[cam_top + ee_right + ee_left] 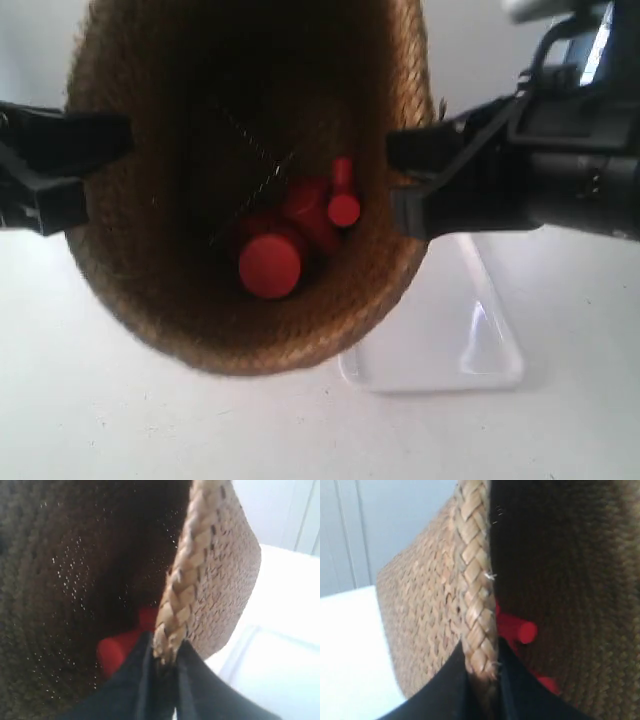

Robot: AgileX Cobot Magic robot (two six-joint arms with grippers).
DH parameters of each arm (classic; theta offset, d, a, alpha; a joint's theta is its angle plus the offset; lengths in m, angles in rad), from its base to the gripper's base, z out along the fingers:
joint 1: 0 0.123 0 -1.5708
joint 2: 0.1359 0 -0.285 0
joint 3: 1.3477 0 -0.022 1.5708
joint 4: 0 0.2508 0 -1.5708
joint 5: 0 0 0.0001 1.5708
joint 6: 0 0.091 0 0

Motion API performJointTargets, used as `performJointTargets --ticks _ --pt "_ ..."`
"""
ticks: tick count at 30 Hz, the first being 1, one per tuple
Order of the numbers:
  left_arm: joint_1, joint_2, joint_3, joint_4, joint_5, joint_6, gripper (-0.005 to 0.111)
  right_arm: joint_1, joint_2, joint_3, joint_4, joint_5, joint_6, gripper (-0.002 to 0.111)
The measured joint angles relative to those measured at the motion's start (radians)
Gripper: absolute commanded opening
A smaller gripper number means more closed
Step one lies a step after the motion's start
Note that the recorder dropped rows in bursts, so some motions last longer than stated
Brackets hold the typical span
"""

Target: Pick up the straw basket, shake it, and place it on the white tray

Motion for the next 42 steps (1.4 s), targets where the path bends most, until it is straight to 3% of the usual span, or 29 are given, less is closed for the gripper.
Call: performJointTargets --ticks 4,10,16,20,26,32,38,40,42 --pt "-0.019 -0.069 -0.033 0.007 0.088 -0.017 0.0 0.039 -0.062 -0.033 0.057 0.104 0.031 0.0" --pt "-0.006 -0.031 -0.009 0.032 -0.075 0.003 0.0 0.025 -0.026 0.013 -0.046 -0.111 0.027 0.0" --pt "-0.034 -0.069 -0.075 0.042 0.148 -0.031 0.0 0.076 -0.057 -0.032 0.001 0.069 0.06 0.0" --pt "-0.024 -0.024 -0.027 0.078 0.019 -0.014 0.0 0.063 -0.051 0.006 -0.055 -0.105 0.044 0.0" --pt "-0.034 -0.021 -0.057 0.086 0.107 -0.058 0.0 0.051 -0.024 -0.052 -0.078 0.087 0.125 0.0" --pt "-0.01 0.0 -0.011 0.102 -0.044 -0.048 0.0 0.034 -0.035 0.017 -0.186 -0.09 0.131 0.0" --pt "-0.006 -0.017 -0.106 0.111 0.195 -0.088 0.0 0.051 -0.066 -0.007 -0.091 0.099 0.207 0.0" --pt "-0.006 -0.045 -0.117 0.145 0.169 -0.072 0.0 0.06 -0.113 -0.008 -0.113 0.041 0.195 0.0" --pt "0.004 -0.03 -0.083 0.16 0.047 -0.057 0.0 0.045 -0.104 0.017 -0.165 -0.074 0.191 0.0"
